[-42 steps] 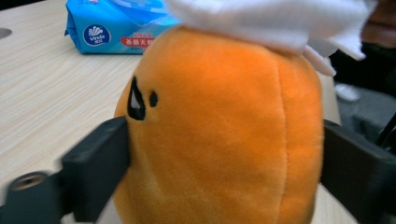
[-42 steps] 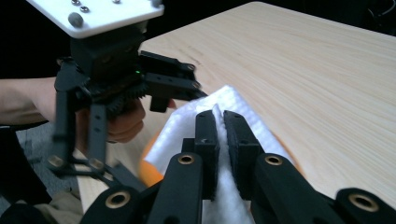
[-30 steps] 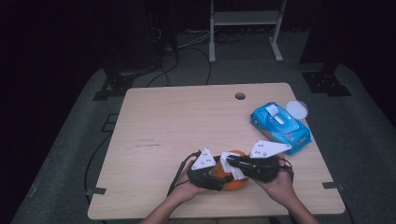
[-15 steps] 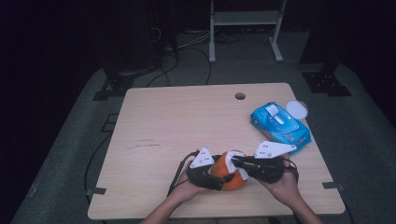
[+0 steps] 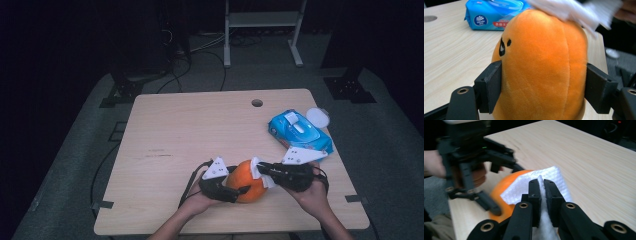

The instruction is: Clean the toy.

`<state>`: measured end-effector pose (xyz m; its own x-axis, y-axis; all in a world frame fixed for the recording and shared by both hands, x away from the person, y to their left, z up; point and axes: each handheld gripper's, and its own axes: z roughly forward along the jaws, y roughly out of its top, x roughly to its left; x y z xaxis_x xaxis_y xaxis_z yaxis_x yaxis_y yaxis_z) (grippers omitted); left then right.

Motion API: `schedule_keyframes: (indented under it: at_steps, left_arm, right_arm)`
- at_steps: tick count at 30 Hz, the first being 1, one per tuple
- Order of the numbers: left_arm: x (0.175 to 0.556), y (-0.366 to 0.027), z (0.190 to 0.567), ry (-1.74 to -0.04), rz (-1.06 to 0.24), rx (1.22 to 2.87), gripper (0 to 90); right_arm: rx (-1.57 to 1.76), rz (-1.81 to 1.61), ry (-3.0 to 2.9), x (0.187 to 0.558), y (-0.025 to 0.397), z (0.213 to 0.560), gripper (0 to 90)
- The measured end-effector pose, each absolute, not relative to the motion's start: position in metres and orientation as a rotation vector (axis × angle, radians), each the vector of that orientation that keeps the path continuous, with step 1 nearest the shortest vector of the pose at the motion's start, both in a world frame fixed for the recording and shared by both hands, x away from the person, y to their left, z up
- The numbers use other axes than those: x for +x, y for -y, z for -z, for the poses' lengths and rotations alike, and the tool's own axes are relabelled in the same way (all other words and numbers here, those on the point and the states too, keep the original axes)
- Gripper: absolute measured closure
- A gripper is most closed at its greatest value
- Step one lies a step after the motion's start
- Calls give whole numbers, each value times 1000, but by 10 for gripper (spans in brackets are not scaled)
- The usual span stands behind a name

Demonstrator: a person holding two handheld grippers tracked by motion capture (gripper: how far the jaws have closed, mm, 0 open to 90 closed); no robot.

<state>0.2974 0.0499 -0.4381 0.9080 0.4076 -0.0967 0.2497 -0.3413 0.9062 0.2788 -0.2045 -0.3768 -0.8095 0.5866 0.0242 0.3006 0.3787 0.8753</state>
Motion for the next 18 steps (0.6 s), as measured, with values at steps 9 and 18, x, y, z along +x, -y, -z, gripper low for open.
schedule_keyframes:
  at_steps: [9,18]
  left_arm:
    - [280,-34,440,-381,-267,1987,253]
    - [281,-39,442,-343,-284,1987,245]
  right_arm:
    - [621,-1367,-2420,265,162,376,837]
    - [858,-1399,-2345,295,209,384,838]
